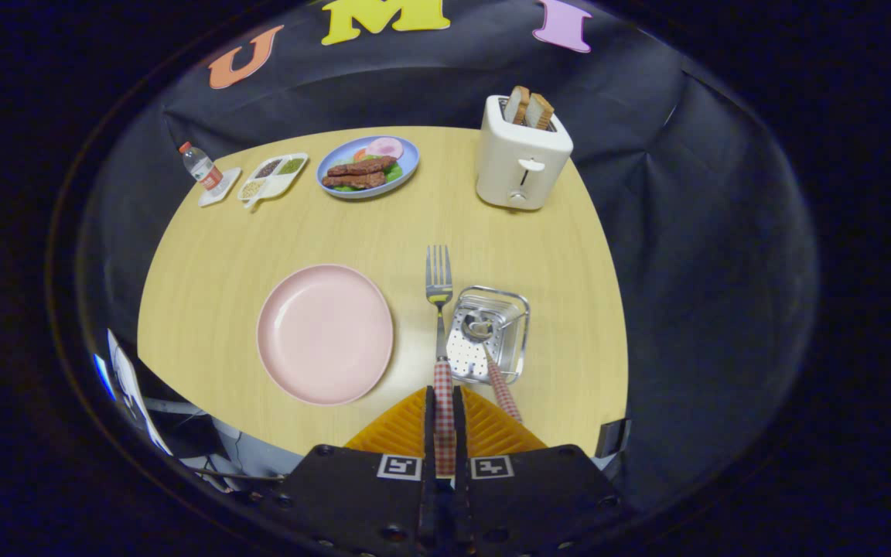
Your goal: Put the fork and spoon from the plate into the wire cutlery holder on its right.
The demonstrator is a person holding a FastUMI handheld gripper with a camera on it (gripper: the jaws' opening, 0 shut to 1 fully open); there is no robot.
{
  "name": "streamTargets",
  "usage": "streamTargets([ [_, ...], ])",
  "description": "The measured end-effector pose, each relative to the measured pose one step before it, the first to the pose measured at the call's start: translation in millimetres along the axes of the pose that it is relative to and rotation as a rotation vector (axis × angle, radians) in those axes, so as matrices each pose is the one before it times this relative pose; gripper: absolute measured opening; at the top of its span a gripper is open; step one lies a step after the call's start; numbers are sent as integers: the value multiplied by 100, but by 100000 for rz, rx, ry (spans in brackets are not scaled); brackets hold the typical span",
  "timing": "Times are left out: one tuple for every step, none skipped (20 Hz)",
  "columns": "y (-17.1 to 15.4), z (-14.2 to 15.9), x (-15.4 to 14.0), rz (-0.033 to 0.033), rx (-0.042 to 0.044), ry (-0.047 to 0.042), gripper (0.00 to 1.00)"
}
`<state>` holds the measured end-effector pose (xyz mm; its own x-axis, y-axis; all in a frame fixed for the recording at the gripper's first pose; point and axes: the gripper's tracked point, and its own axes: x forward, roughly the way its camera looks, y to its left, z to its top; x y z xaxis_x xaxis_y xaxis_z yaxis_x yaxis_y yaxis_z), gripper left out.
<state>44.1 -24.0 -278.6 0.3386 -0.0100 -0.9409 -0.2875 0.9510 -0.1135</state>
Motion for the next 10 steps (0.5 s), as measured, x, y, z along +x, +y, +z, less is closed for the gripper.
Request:
streamTargets([
  [-806, 381, -368, 519, 336, 932, 8],
  [-647, 253, -401, 818, 826, 1308, 8],
  [-530, 200, -380, 1126, 392, 1828, 8],
  [-423, 100, -173, 630, 54, 1836, 8],
  [-308, -27, -193, 576, -136, 2415, 8],
  [-138, -206, -3, 926, -272, 2796, 8],
  [-245, -293, -145, 665, 105, 3296, 8],
  [-203, -184, -97, 1368, 850, 3281, 8],
  [86, -159, -20, 1717, 1634, 2656, 8],
  [31, -254, 77, 2043, 2232, 3880, 8],
])
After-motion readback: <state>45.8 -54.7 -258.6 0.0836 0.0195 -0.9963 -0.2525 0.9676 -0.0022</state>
